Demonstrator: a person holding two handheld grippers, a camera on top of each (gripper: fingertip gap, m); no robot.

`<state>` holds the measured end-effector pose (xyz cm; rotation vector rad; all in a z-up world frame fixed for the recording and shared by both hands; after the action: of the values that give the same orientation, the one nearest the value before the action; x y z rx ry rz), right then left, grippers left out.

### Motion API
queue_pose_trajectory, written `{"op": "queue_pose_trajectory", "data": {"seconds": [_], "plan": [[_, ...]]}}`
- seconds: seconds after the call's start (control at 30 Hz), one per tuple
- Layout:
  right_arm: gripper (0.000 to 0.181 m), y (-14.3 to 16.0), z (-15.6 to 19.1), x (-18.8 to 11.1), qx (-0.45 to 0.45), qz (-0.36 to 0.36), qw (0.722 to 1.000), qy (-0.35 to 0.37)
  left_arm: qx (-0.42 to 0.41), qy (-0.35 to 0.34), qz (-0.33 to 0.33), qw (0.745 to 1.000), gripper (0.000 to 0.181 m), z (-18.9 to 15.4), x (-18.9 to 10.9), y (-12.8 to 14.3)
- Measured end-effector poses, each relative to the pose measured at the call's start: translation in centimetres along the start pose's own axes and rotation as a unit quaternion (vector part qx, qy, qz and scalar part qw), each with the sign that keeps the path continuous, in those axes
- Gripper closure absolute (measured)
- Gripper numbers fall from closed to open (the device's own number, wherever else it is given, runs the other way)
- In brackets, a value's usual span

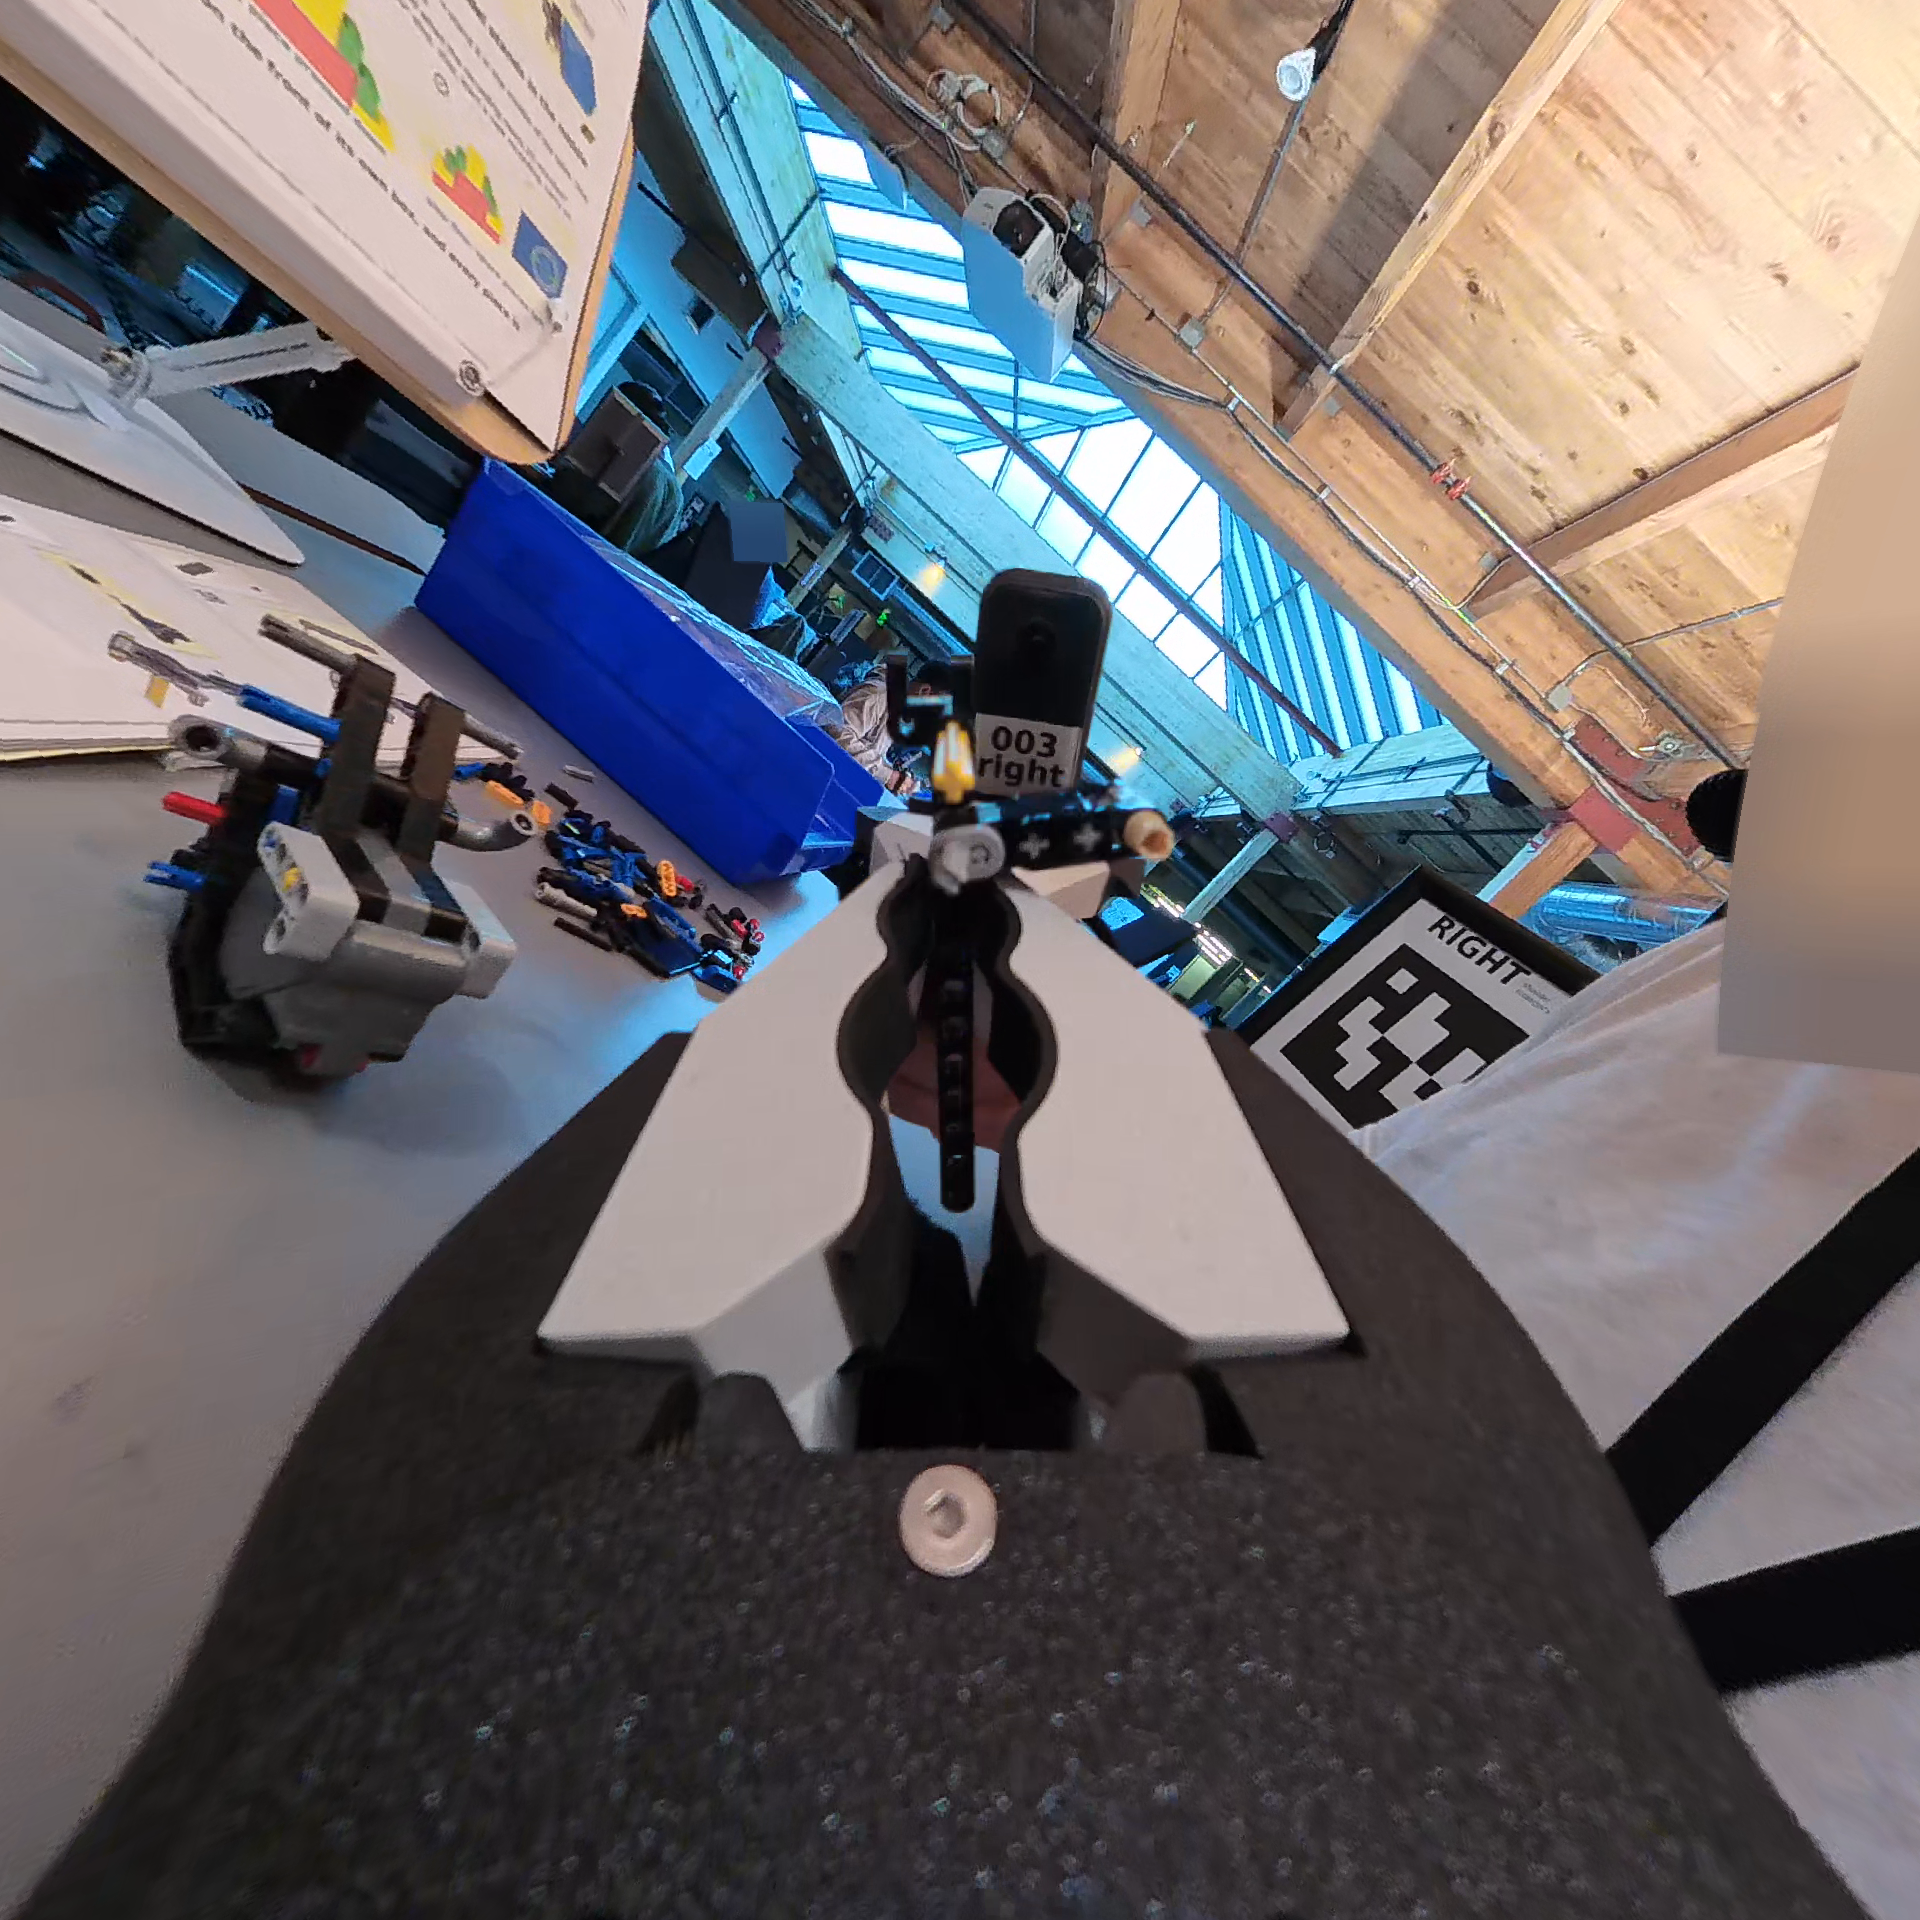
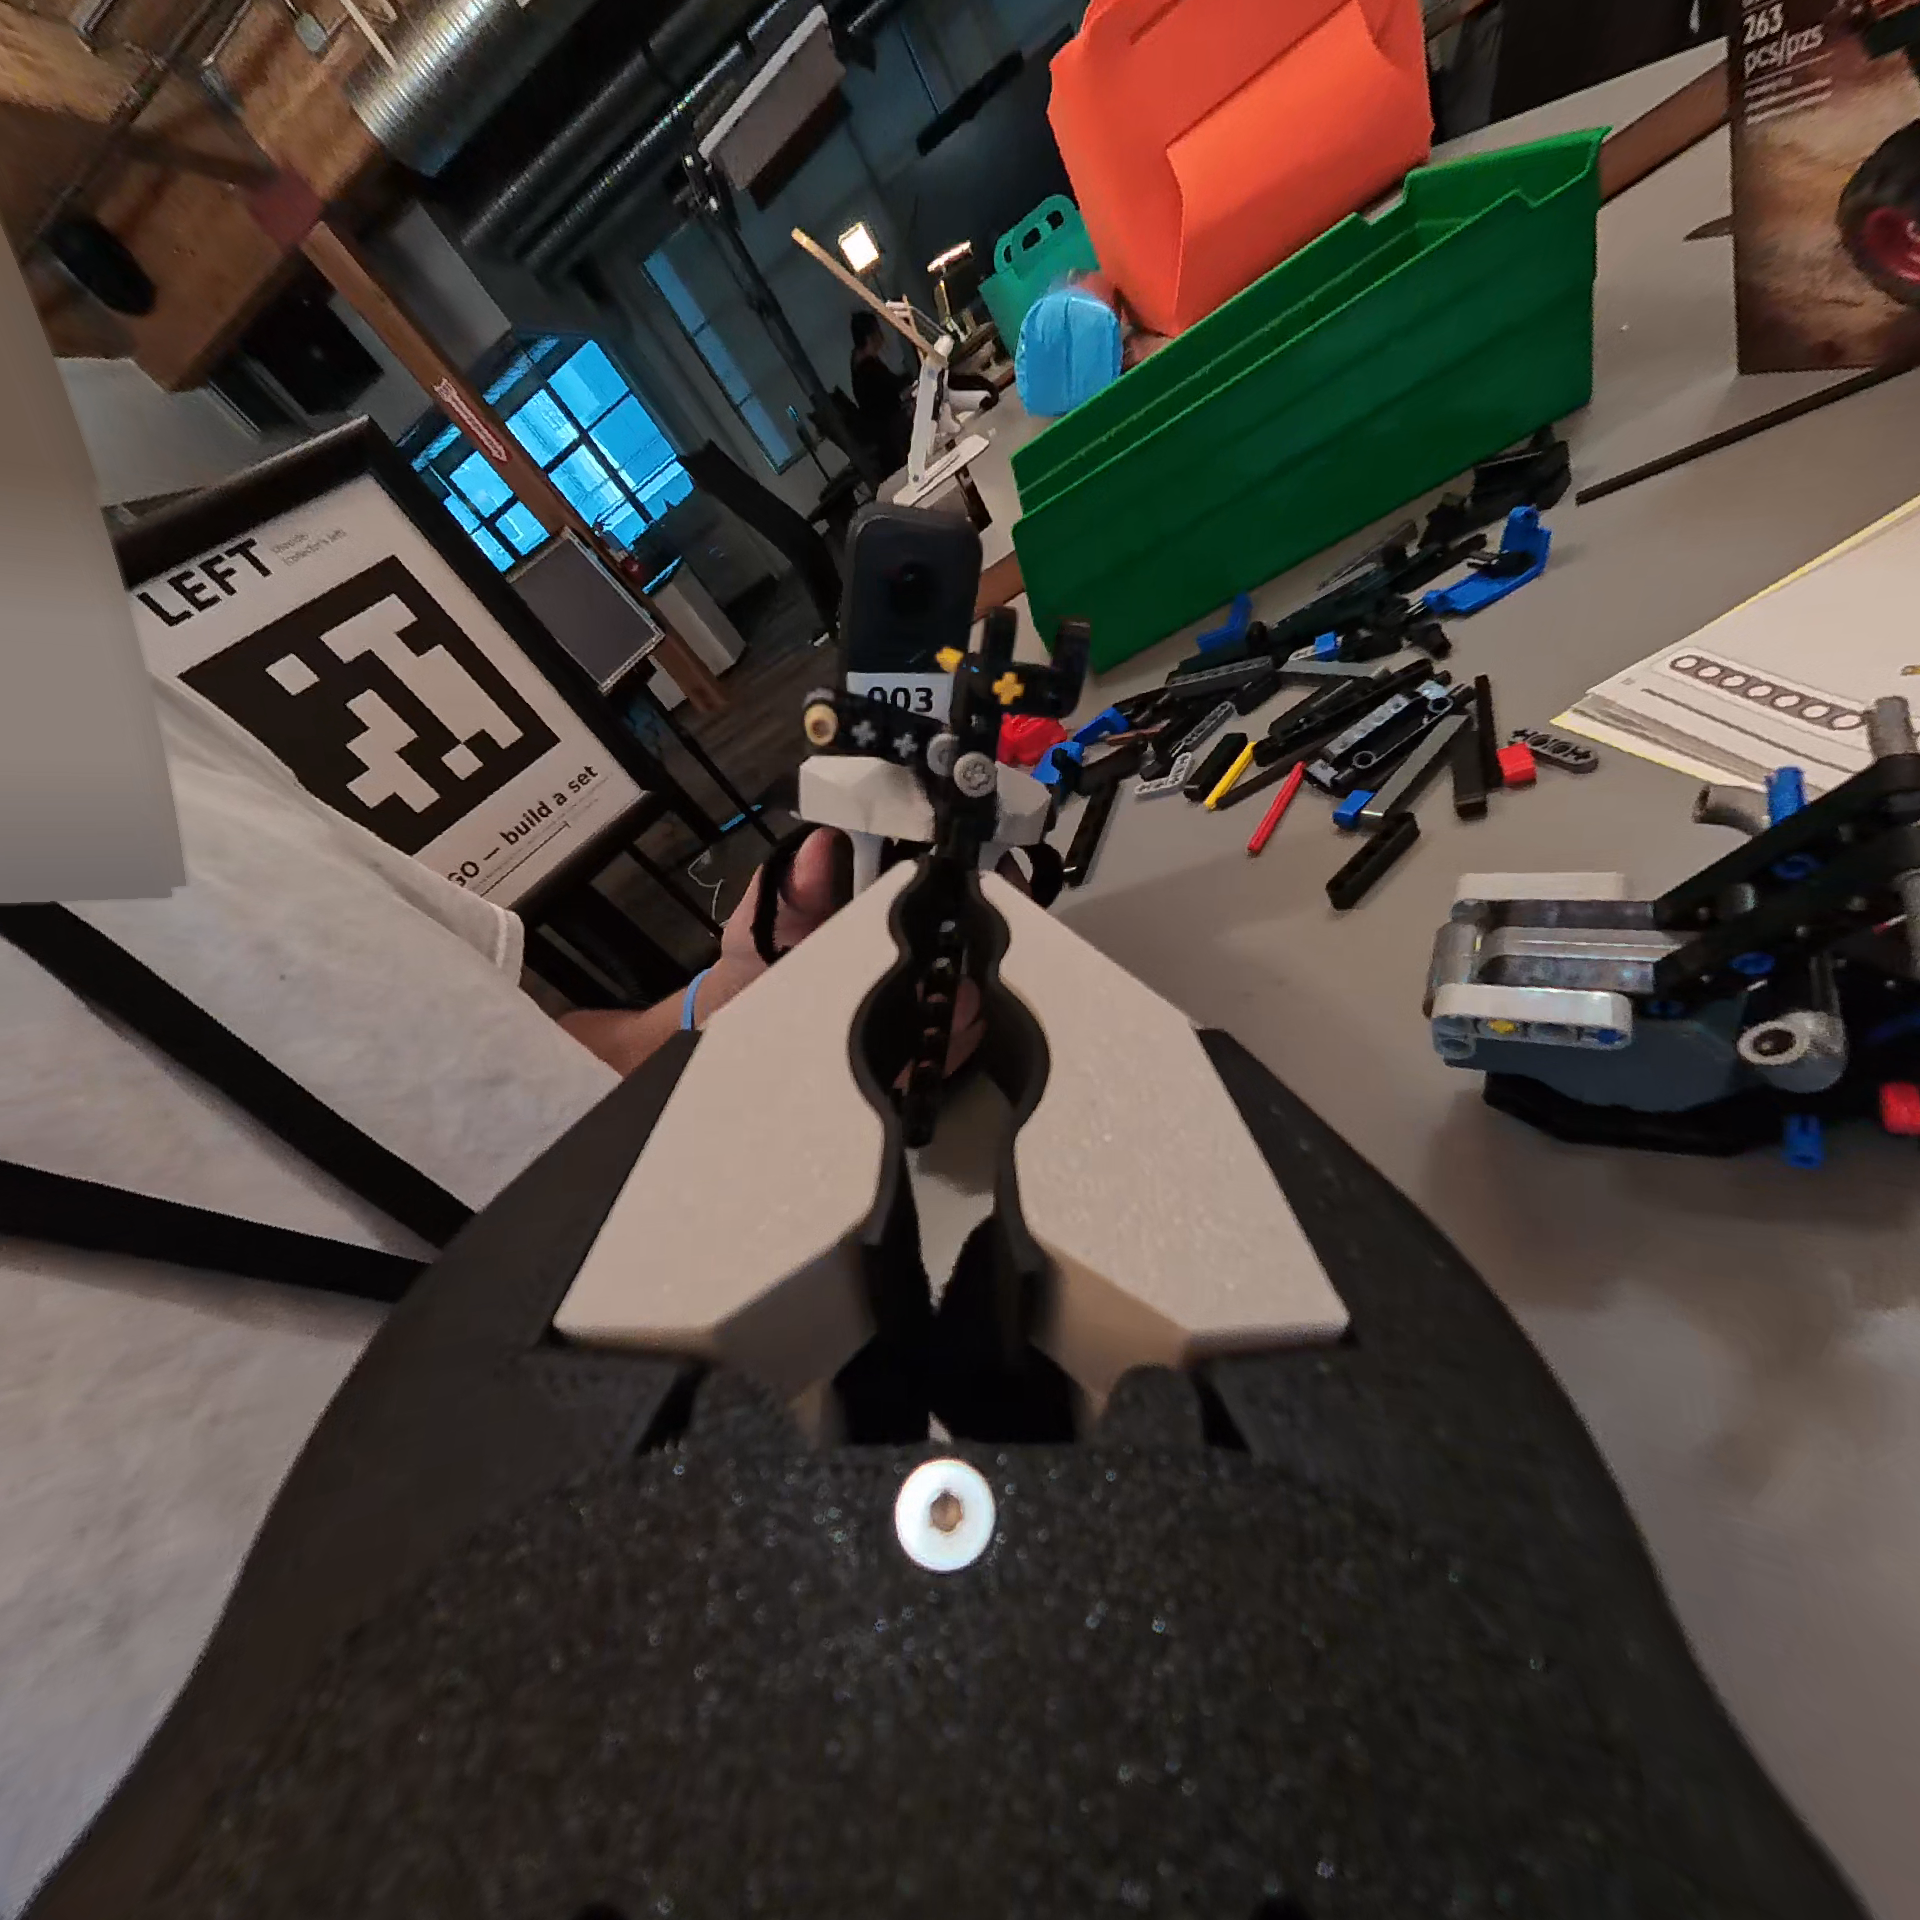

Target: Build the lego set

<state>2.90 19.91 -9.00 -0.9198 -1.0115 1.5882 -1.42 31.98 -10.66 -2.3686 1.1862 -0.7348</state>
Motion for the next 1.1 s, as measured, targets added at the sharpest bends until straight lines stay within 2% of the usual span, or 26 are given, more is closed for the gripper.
{"op": "queue_pose_trajectory", "data": {"seconds": [0.3,0.4,0.47,0.53,0.6,0.73,0.8,0.87,0.97,1.1], "plan": [[0.178,0.8,-0.2,-0.7,0.019,0.034,0.998,-0.041,0.001,-0.013,0.067,0.998,0.176,0.1,0.5,0.5],[0.178,1.1,-0.4,-1.4,0.002,0.047,0.999,-0.006,0.025,-0.04,0.072,0.996,0.176,0.5,0.4,0.3],[0.178,1.7,-0.8,-2.9,-0.017,0.073,0.997,0.037,0.041,-0.059,0.065,0.995,0.176,0.6,-0.4,-0.3],[0.178,3.0,-1.9,-5.2,-0.059,0.138,0.982,0.115,0.076,-0.087,0.057,0.992,0.176,0.6,-1.6,-1.2],[0.178,4.2,-2.5,-7.4,-0.079,0.207,0.962,0.16,0.119,-0.099,0.048,0.987,0.176,0.3,-2.7,-1.9],[0.178,4.9,-2.3,-9.4,-0.124,0.253,0.943,0.18,0.171,-0.099,0.017,0.98,0.176,0.1,-4.0,-2.5],[0.178,6.0,-3.0,-10.2,-0.181,0.285,0.917,0.213,0.159,-0.096,0.005,0.983,0.176,0.2,-4.2,-2.3],[0.178,6.9,-3.1,-10.3,-0.221,0.299,0.905,0.206,0.156,-0.083,0.002,0.984,0.176,0.0,-4.3,-2.1],[0.178,7.9,-3.4,-10.3,-0.232,0.349,0.883,0.211,0.169,-0.085,0.003,0.982,0.176,-0.3,-4.3,-2.0],[0.178,7.9,-3.8,-10.1,-0.251,0.356,0.876,0.205,0.165,-0.082,0.005,0.983,0.176,-0.3,-4.3,-1.9]]}}
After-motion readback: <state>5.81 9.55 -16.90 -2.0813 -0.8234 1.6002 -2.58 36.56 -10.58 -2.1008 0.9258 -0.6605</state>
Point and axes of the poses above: each gripper's, where its closed fingertips meet, x out along the fingers, y out of its underside, z = x × y across the jaws, the point moved 7 cm from there along -x, back along the fingers, and after that the axes turned 11 degrees about -x, right-handed, at the moved point
